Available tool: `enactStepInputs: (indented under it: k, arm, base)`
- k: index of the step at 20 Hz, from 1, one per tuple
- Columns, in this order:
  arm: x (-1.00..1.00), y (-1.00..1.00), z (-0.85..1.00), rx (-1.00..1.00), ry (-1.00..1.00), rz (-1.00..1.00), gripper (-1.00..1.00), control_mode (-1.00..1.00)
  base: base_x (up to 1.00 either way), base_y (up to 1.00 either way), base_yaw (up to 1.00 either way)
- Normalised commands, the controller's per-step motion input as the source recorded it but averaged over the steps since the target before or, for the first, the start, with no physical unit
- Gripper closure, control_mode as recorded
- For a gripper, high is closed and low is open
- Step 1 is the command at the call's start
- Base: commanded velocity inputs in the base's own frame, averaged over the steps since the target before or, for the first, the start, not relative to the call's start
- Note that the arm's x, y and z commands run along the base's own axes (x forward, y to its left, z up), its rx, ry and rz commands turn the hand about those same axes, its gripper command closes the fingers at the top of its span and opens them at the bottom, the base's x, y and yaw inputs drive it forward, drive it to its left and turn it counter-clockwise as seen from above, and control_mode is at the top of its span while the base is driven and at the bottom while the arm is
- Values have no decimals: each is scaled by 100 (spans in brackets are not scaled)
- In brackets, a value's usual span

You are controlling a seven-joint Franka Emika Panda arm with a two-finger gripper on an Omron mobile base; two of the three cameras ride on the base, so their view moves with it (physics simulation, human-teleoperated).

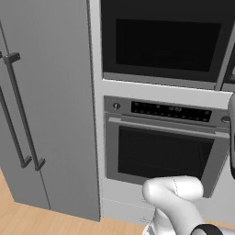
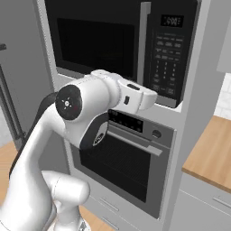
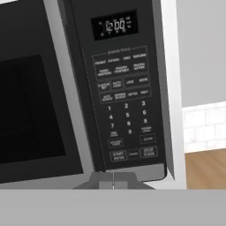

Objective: Pick the corn from the sink and place it in the bowl. Then pick the bowl and place it in the microwave. Then close the microwave door and press the start button.

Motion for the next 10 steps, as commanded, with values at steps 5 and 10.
enactStepInputs:
  k: [5,10]
  arm:
    - [33,-7,-40,1,0,0,100,-100]
    - [36,-11,-29,1,0,0,100,-100]
  base:
    - [0,0,0]
    - [0,0,0]
